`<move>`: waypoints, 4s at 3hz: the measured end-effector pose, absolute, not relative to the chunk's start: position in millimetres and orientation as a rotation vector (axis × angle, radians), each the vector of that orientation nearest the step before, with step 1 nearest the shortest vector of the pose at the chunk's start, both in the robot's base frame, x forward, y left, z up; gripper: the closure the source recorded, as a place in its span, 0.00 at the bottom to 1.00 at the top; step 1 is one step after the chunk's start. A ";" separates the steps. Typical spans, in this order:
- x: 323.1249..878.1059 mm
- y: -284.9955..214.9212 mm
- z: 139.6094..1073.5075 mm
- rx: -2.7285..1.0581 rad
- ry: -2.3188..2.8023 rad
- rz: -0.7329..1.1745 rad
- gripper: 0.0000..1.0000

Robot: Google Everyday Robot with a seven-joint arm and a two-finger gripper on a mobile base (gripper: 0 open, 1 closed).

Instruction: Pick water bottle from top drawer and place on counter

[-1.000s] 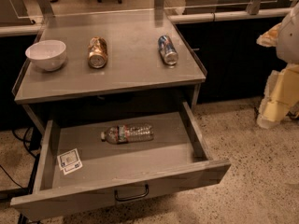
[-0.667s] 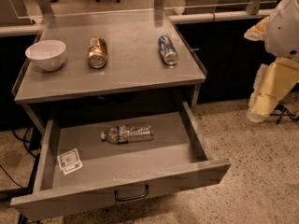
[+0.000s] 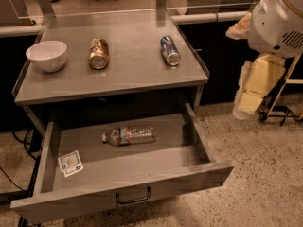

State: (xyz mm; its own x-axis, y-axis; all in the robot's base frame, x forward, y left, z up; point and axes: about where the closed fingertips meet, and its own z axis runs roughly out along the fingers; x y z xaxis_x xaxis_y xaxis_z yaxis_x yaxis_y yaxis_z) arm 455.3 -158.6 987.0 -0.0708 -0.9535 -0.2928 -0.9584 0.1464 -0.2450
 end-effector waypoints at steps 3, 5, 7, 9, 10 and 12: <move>451.5 -95.4 945.0 -1.936 1.954 0.118 0.00; 431.4 -25.1 898.8 -1.980 1.889 0.234 0.00; 430.5 -17.1 886.4 -1.960 1.873 0.265 0.00; 507.3 18.8 787.9 -1.896 1.902 0.337 0.00; 506.7 21.6 784.6 -1.905 1.899 0.327 0.00; 518.4 26.8 744.1 -1.922 1.952 0.345 0.00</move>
Offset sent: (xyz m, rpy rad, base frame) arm -0.0049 0.1163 -0.0793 0.0538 0.0871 0.2079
